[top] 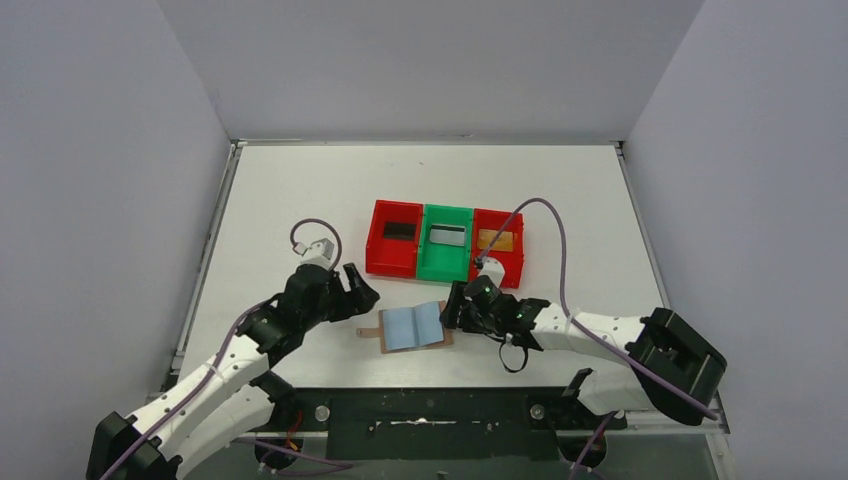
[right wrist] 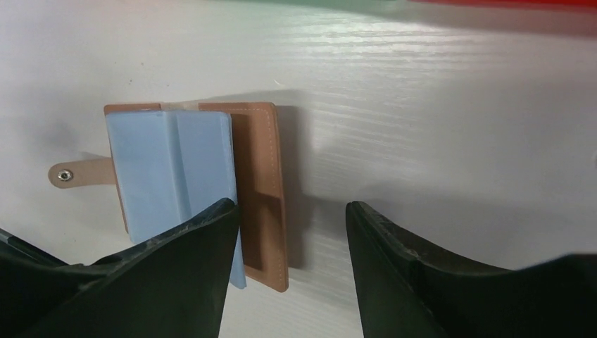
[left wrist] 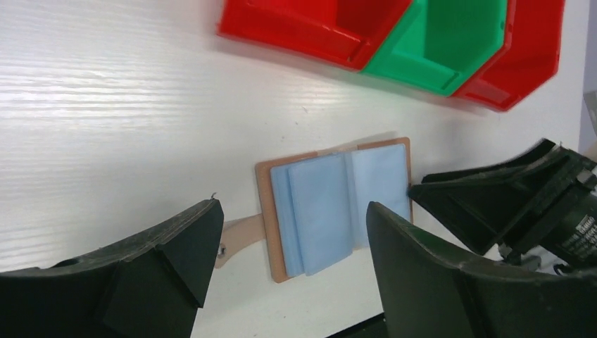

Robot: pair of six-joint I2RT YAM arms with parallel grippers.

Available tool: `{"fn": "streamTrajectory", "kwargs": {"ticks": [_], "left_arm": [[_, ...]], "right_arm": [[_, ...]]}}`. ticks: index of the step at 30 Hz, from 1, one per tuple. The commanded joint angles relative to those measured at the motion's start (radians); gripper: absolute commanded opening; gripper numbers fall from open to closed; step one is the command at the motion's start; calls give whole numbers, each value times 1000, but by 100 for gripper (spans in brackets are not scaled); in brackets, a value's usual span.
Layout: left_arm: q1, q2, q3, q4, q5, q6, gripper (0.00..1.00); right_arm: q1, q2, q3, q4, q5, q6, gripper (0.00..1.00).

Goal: Take the credit cards out of the card holder

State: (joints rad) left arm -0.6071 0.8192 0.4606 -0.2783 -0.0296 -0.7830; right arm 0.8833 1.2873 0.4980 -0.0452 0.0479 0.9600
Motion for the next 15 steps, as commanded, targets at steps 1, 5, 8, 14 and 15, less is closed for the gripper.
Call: {"fn": "streamTrajectory", "kwargs": {"ticks": [1, 5, 8, 14, 15], "left_arm": [[4, -69, 114, -140, -266, -38, 92], [2, -84, 268, -333, -519, -61, 96], [2, -87, 365, -460, -675, -48, 96], [3, -71, 510, -585, -820, 38, 97], [4, -69, 526, -594, -834, 45, 97]], "right_arm": [[55, -19, 143, -59, 133, -63, 62], [53, -69, 259, -253, 353, -110, 73], [43, -123, 328, -343, 532, -163, 92], [-23, -333, 377, -300, 747, -431, 98], [-49, -359, 380, -285, 753, -474, 98]]}}
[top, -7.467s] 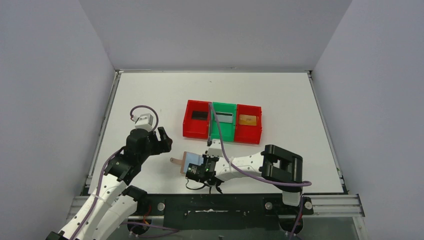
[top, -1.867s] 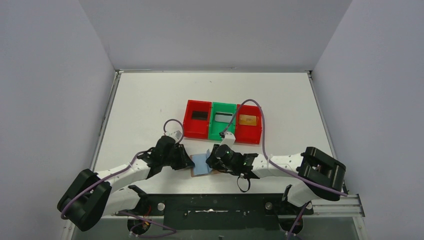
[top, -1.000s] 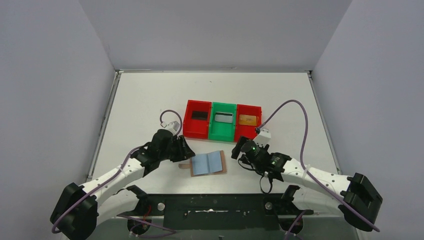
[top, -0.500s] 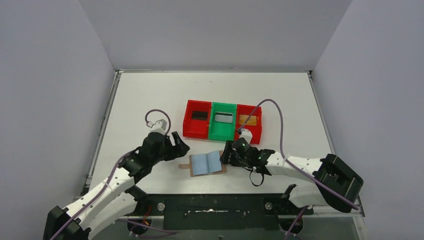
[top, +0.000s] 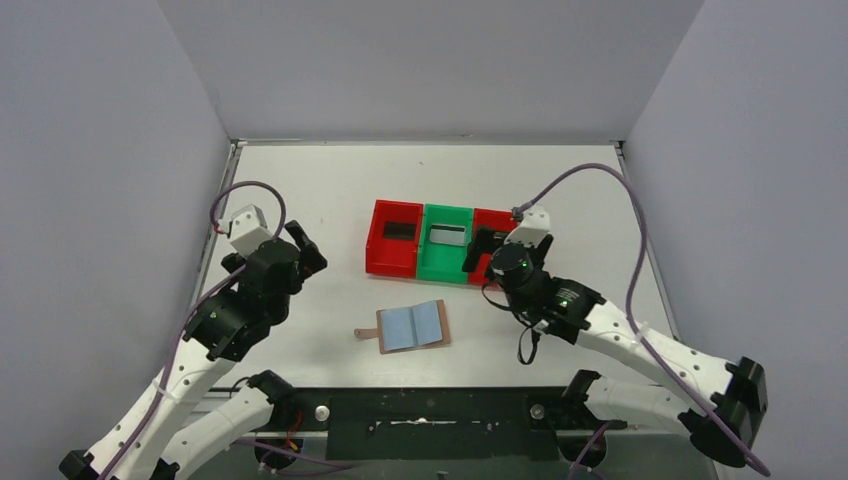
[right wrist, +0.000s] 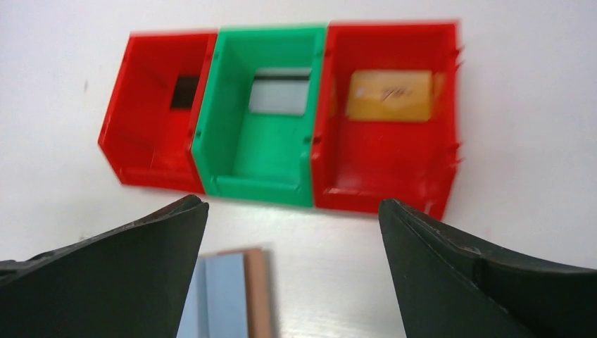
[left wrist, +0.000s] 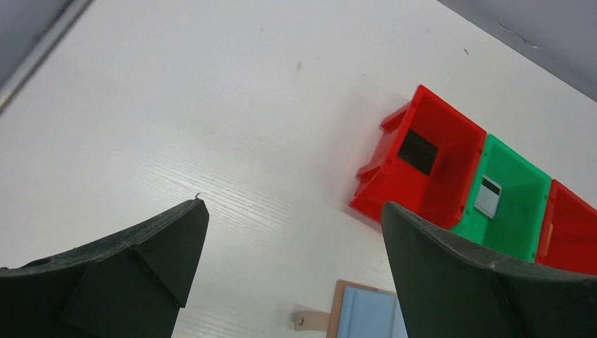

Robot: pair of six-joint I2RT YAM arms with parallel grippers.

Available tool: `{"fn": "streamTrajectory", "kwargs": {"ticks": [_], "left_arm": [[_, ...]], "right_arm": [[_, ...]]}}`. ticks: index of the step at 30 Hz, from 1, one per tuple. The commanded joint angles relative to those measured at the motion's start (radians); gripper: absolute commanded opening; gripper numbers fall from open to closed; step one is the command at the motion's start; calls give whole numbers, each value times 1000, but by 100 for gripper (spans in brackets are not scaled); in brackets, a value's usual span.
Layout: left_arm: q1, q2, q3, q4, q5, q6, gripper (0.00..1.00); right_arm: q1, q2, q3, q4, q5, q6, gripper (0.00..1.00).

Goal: Take the credit cards out of the card holder

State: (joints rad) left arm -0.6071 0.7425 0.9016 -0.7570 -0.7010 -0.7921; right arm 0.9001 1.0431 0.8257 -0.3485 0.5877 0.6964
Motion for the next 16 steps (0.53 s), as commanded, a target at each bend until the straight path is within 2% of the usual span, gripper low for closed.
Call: {"fn": "streamTrajectory", "kwargs": {"ticks": [1, 4, 10, 16], "left_arm": [[3, 7, 99, -117, -174, 64, 97], [3, 4, 128, -97, -189, 103, 97], [3, 7, 155, -87, -189, 101, 97], [4, 26, 146, -81, -222, 81, 97]], "right_arm": [[-101, -137, 58, 27, 214, -244, 98], [-238, -169, 83, 4, 182, -302, 98], [-506, -189, 85, -38, -57, -313, 98], [-538, -217, 73, -24, -137, -341, 98]]}}
